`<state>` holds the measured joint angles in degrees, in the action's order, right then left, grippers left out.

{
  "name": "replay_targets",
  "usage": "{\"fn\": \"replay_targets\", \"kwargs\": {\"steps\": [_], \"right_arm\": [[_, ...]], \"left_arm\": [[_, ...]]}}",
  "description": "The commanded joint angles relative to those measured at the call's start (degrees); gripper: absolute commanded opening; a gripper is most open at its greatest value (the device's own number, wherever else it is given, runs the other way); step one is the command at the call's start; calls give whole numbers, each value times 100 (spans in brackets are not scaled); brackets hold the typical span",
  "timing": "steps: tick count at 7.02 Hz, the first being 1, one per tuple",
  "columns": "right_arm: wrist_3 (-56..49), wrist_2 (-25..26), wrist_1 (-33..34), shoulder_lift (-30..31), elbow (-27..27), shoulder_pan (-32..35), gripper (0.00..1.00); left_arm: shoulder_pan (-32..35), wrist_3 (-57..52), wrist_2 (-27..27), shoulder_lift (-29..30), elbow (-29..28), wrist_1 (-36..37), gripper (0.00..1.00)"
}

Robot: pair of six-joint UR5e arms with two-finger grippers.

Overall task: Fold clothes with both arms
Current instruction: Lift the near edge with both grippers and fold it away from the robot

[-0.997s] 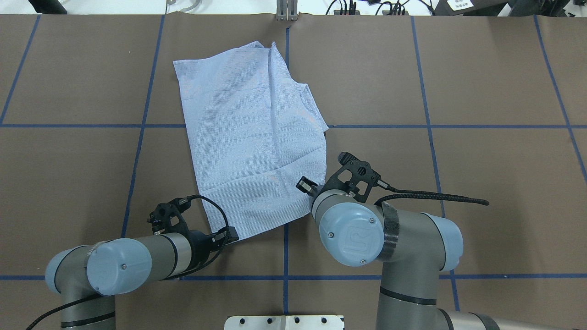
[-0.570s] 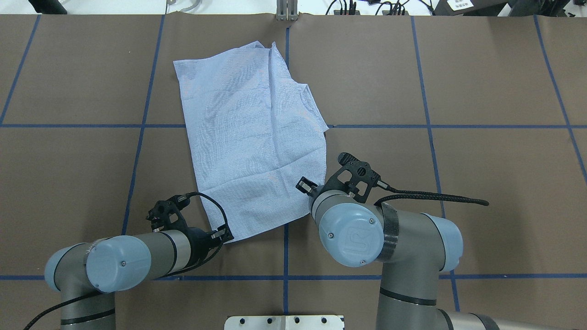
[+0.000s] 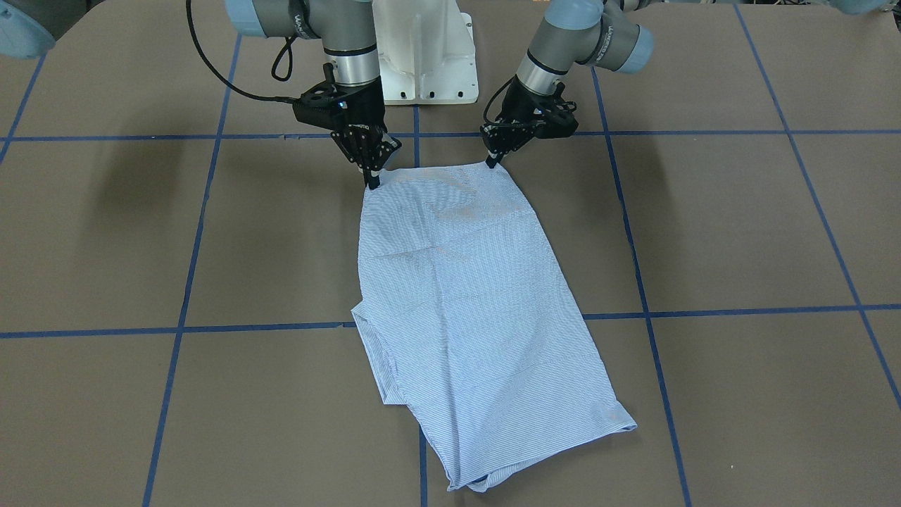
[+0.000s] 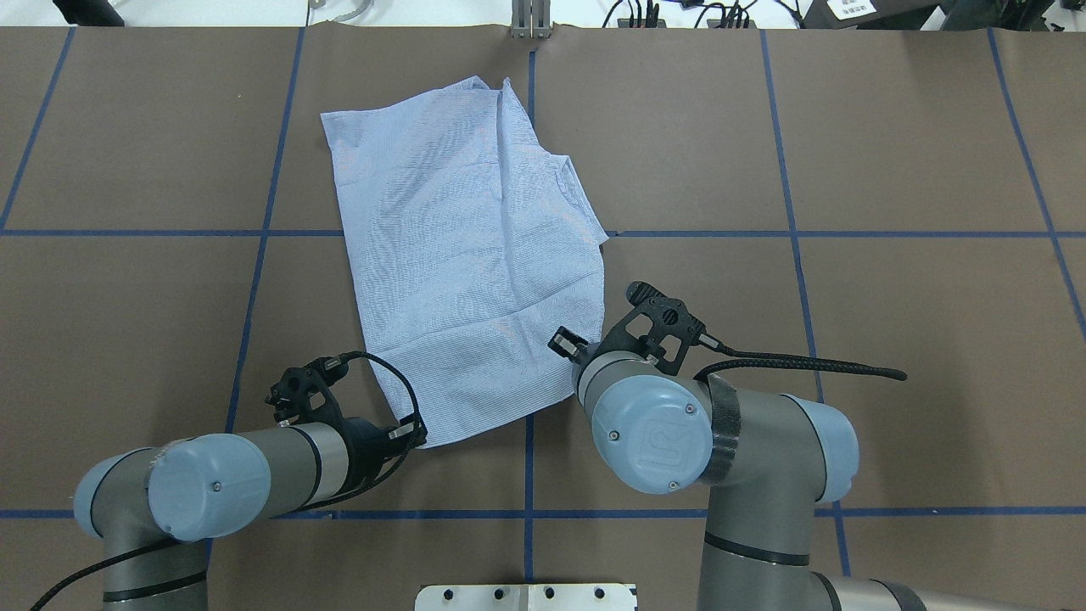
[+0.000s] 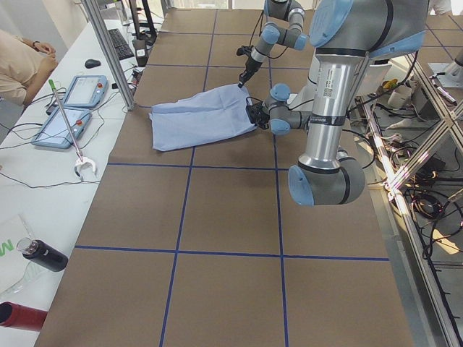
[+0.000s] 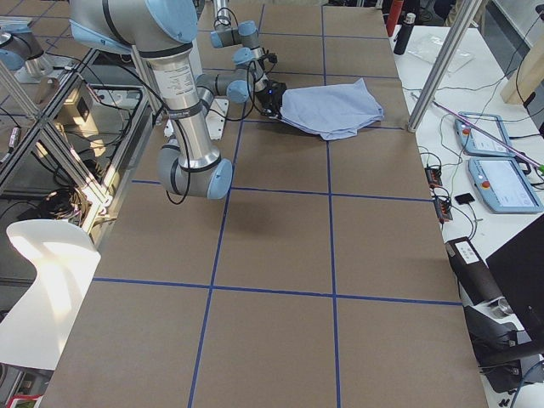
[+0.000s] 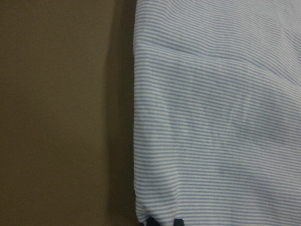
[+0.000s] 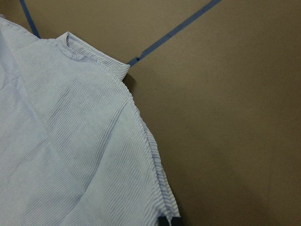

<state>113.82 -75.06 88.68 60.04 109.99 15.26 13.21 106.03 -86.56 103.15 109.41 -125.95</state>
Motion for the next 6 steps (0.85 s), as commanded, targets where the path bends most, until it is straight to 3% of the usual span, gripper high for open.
{"fn": "replay_targets", "kwargs": {"steps": [1, 2, 4, 5, 6], "right_arm": [[9, 0, 410, 218, 746, -188, 0], [44, 131, 1023, 237, 1343, -477, 0], [70, 193, 2165, 246, 2539, -874, 0], [53, 176, 2485, 228, 2919, -841, 0], [1, 150, 2575, 202, 2853, -649, 0]], "left_arm": [[7, -21, -45, -285, 911, 44, 0], [7, -21, -63, -374, 1394, 183, 0], [7, 22, -535, -384, 2832, 1364, 0], [24, 23, -929, -288, 3476, 2128, 0], [259, -64, -1090, -122, 3439, 2597, 0]]}}
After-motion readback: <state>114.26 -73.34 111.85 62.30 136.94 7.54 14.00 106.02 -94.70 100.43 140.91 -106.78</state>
